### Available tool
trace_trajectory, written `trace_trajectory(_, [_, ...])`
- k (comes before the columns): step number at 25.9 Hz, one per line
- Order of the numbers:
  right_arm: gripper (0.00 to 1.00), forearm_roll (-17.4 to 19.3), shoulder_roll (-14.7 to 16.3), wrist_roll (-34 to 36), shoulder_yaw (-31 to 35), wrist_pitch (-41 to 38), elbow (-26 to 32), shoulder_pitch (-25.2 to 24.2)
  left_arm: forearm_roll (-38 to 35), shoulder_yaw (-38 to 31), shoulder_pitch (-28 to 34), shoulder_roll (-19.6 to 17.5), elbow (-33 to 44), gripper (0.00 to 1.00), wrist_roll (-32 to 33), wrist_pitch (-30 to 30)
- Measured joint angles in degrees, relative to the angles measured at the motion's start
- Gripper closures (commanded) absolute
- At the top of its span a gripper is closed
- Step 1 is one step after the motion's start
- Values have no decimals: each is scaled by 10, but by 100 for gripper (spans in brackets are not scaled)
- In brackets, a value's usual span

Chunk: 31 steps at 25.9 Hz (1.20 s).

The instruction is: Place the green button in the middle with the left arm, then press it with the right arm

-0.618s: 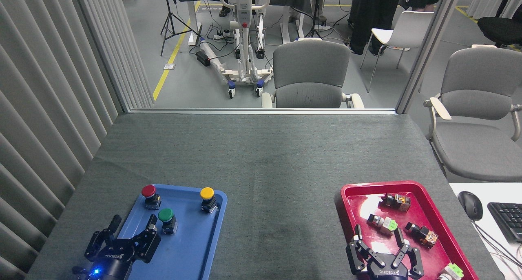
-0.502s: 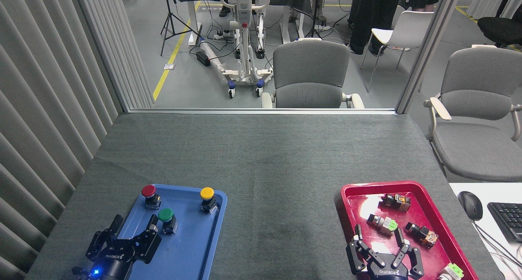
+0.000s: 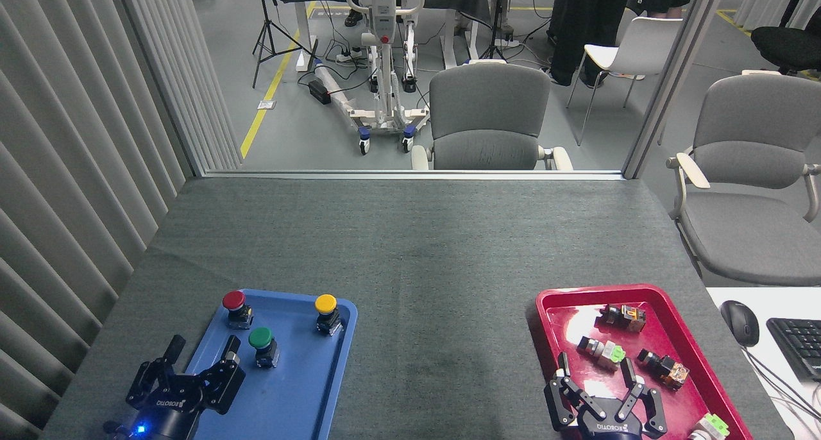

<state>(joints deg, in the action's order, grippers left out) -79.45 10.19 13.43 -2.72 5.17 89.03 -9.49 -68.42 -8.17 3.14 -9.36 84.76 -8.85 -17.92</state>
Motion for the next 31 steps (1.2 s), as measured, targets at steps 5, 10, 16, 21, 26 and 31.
trace_trajectory(5, [0, 0, 1, 3, 0, -1, 0, 0, 0, 0, -1, 0, 0, 0, -1, -2])
trace_trajectory(10, [0, 0, 0, 0, 0, -6, 0, 0, 1, -1, -3, 0, -1, 0, -3, 1])
trace_trajectory(16, [0, 0, 2, -1, 1, -7, 0, 0, 1, -1, -2, 0, -1, 0, -5, 1])
trace_trajectory(21, [0, 0, 3, -1, 1, -3, 0, 2, -1, -1, -2, 0, 0, 0, -5, -1])
trace_trajectory(26, [0, 0, 4, -4, 1, -1, 0, 3, -5, -1, -3, 0, -2, 0, -4, 2])
trace_trajectory(31, [0, -1, 3, -1, 1, -2, 0, 4, -6, -1, -3, 0, -4, 0, -4, 3])
